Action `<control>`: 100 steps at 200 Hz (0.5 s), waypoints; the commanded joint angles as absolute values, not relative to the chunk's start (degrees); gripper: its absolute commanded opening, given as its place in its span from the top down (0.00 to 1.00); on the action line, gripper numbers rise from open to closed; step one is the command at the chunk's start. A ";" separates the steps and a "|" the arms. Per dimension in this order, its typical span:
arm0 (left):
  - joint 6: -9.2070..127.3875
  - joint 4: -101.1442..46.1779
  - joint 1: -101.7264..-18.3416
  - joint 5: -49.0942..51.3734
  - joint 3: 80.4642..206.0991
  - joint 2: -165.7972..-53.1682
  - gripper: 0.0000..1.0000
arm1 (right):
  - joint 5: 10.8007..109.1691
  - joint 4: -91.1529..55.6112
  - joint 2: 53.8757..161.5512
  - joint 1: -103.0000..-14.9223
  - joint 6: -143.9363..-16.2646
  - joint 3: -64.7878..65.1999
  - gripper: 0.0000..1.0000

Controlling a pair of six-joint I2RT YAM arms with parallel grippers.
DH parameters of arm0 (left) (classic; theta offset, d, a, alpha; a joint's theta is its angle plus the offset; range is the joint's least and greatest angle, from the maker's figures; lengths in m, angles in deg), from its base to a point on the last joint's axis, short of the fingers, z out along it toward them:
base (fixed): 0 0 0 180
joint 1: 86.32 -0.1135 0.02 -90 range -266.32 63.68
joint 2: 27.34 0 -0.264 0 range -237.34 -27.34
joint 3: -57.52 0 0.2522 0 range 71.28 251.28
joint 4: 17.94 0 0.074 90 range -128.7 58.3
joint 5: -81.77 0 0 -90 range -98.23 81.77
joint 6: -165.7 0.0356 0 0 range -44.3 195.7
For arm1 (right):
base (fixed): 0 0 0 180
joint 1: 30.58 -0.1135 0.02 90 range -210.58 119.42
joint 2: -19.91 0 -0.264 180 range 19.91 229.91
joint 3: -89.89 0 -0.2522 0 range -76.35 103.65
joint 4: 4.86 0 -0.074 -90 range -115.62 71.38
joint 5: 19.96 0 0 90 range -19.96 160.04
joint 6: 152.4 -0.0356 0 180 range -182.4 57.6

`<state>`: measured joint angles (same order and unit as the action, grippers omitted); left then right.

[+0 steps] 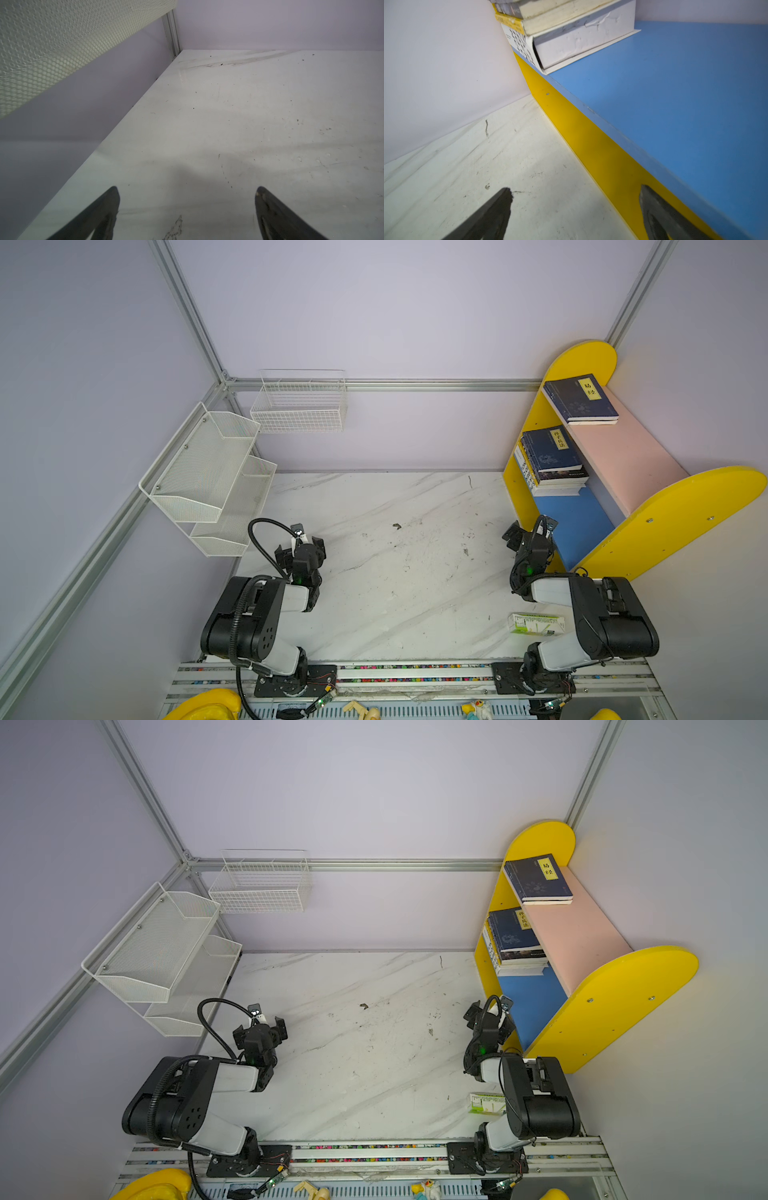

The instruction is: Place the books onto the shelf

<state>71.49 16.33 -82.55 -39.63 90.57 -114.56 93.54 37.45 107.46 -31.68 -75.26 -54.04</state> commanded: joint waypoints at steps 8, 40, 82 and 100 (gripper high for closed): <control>67.66 17.67 -86.43 -34.13 92.49 -112.00 0.00 | 94.64 50.86 113.76 -31.05 -73.22 -51.80 0.03; 69.40 20.25 -86.41 -29.99 90.73 -111.50 0.00 | 89.45 51.39 115.20 -31.94 -68.65 -49.96 0.03; 72.40 23.21 -83.55 -30.76 91.26 -115.29 0.00 | 84.28 74.50 122.30 -34.54 -62.56 -58.26 0.03; 72.60 21.32 -84.32 -30.25 93.12 -117.08 0.01 | 84.38 65.06 120.25 -34.96 -63.33 -55.19 0.03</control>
